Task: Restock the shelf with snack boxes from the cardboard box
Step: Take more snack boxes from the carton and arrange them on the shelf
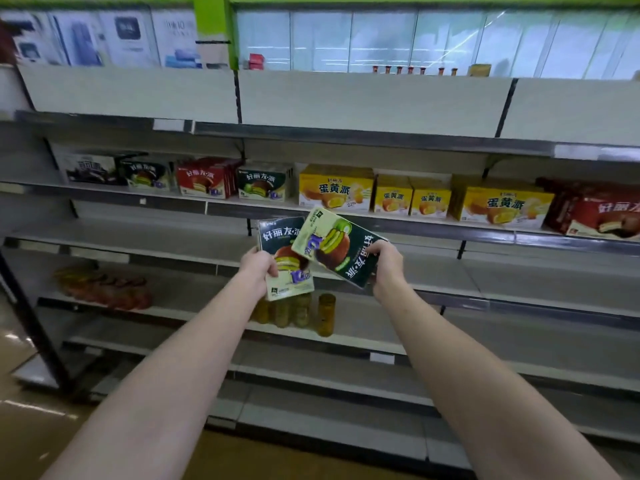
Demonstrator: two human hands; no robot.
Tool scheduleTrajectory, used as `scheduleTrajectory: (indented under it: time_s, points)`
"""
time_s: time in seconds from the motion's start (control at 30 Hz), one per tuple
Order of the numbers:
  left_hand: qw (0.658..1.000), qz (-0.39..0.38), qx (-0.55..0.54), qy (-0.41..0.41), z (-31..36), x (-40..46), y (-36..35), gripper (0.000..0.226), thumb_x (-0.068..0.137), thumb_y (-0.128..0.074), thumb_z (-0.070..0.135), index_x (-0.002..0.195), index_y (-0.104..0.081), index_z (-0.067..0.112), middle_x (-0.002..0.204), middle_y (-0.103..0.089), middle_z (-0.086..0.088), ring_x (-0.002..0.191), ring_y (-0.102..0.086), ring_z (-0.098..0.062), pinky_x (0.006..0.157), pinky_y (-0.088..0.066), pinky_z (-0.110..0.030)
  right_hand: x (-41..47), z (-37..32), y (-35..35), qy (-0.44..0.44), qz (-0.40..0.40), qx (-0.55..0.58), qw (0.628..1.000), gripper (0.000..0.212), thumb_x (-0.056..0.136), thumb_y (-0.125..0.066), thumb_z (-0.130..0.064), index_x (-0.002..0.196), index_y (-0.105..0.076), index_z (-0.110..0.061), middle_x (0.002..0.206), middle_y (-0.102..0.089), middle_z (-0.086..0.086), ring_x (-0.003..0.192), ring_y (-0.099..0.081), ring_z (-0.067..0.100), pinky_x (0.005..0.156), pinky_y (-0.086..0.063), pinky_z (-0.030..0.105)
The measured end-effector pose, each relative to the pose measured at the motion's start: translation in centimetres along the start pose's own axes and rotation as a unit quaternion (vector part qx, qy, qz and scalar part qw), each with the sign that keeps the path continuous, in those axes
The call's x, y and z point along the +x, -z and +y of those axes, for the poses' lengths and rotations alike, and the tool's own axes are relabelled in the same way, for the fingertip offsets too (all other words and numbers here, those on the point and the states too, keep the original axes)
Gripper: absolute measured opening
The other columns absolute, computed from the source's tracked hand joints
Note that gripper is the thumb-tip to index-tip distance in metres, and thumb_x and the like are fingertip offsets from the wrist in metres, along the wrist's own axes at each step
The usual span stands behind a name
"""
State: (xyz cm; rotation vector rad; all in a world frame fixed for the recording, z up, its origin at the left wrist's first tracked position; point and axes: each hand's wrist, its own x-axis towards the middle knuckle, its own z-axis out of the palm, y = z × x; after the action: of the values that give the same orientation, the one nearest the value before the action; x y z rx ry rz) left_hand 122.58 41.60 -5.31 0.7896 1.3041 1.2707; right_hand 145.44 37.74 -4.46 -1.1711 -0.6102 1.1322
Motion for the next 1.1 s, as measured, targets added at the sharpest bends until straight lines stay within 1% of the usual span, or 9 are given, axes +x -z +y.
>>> scheduleTrajectory:
  time_s: [0.07, 0.2, 0.33, 0.4, 0.47, 0.63, 0.8, 0.97, 1.1]
  points:
    - [1.0, 0.0, 0.006, 0.004, 0.4, 0.3, 0.4, 0.095, 0.052, -0.04, -0.024, 0.142, -0.043, 0.009, 0.122, -0.055, -0.023, 0.1, -0.061, -0.044, 0.066, -0.059, -0.051, 0.2, 0.2, -0.7, -0.022, -0.01, 0.014, 1.0, 0.024, 0.083, -0.057, -0.019, 0.105, -0.056, -0.012, 0.095, -0.066, 0.012, 0.08, -0.063, 0.026, 0.067, -0.05, 0.033]
    - [0.999, -0.015, -0.018, 0.029, 1.7, 0.5, 0.6, 0.032, 0.071, -0.049, -0.007, 0.101, -0.048, 0.002, 0.102, -0.06, -0.024, 0.085, -0.068, -0.04, 0.065, -0.057, -0.048, 2.0, 0.5, -2.4, -0.012, -0.007, 0.01, 1.0, 0.04, 0.08, -0.065, -0.028, 0.115, -0.058, -0.012, 0.099, -0.07, 0.011, 0.083, -0.069, 0.028, 0.078, -0.057, 0.042]
    - [0.997, -0.048, -0.003, 0.055, 2.0, 4.6, 2.2, 0.041, 0.058, -0.06, 0.009, 0.099, -0.055, 0.005, 0.101, -0.069, -0.024, 0.087, -0.071, -0.039, 0.083, -0.056, -0.057, 5.1, 1.0, -4.8, 0.01, -0.005, -0.025, 1.0, 0.077, 0.061, -0.083, -0.045, 0.125, -0.057, -0.011, 0.115, -0.068, 0.011, 0.104, -0.068, 0.031, 0.096, -0.053, 0.053]
    - [0.996, -0.048, 0.028, 0.068, 2.5, 6.7, 3.2, 0.053, 0.05, -0.064, 0.015, 0.103, -0.06, 0.006, 0.104, -0.071, -0.024, 0.093, -0.071, -0.04, 0.085, -0.054, -0.059, 6.1, 1.0, -6.7, 0.009, -0.016, -0.038, 0.999, 0.066, 0.067, -0.083, -0.045, 0.118, -0.055, -0.014, 0.113, -0.065, 0.01, 0.105, -0.064, 0.028, 0.099, -0.051, 0.049]
    - [0.996, -0.044, 0.05, 0.06, 3.4, 8.2, 3.9, 0.032, 0.065, -0.063, 0.016, 0.096, -0.061, 0.007, 0.103, -0.071, -0.024, 0.094, -0.07, -0.039, 0.084, -0.056, -0.053, 7.7, 1.2, -8.8, 0.015, -0.025, -0.046, 0.998, 0.042, 0.078, -0.079, -0.04, 0.106, -0.058, -0.017, 0.109, -0.065, 0.01, 0.102, -0.064, 0.026, 0.099, -0.051, 0.046]
    - [0.995, 0.003, 0.095, 0.026, 7.4, 13.5, 6.0, 0.023, 0.074, -0.065, 0.018, 0.093, -0.065, 0.006, 0.092, -0.074, -0.018, 0.083, -0.069, -0.031, 0.076, -0.055, -0.039, 12.9, 1.0, -15.1, 0.055, -0.037, -0.037, 0.997, 0.058, 0.07, -0.083, -0.045, 0.114, -0.055, -0.02, 0.127, -0.06, 0.004, 0.114, -0.059, 0.023, 0.104, -0.045, 0.043]
    - [0.995, 0.018, 0.097, -0.003, 13.0, 18.4, 6.1, 0.01, 0.08, -0.056, 0.007, 0.09, -0.057, 0.005, 0.077, -0.065, -0.015, 0.065, -0.063, -0.029, 0.062, -0.053, -0.035, 18.8, 0.4, -21.5, 0.085, -0.055, -0.005, 0.995, 0.03, 0.083, -0.078, -0.032, 0.102, -0.057, -0.021, 0.115, -0.061, 0.0, 0.115, -0.055, 0.02, 0.104, -0.038, 0.035]
    - [0.989, 0.05, 0.136, -0.037, 15.2, 29.8, 9.7, 0.063, 0.036, -0.066, 0.017, 0.097, -0.058, 0.007, 0.111, -0.065, -0.014, 0.094, -0.064, -0.035, 0.084, -0.053, -0.047, 22.6, -0.1, -26.5, 0.096, -0.083, -0.005, 0.992, 0.041, 0.085, -0.076, -0.031, 0.119, -0.057, -0.02, 0.118, -0.056, -0.003, 0.115, -0.049, 0.02, 0.094, -0.038, 0.036]
    - [0.978, 0.077, 0.163, -0.106, 17.4, 27.4, 9.5, 0.015, 0.081, -0.05, 0.001, 0.076, -0.059, 0.012, 0.109, -0.063, -0.019, 0.091, -0.055, -0.024, 0.077, -0.044, -0.034, 24.9, -0.1, -29.1, 0.103, -0.096, 0.042, 0.989, 0.026, 0.083, -0.077, -0.017, 0.091, -0.054, -0.026, 0.096, -0.064, -0.004, 0.1, -0.058, 0.02, 0.092, -0.044, 0.035]
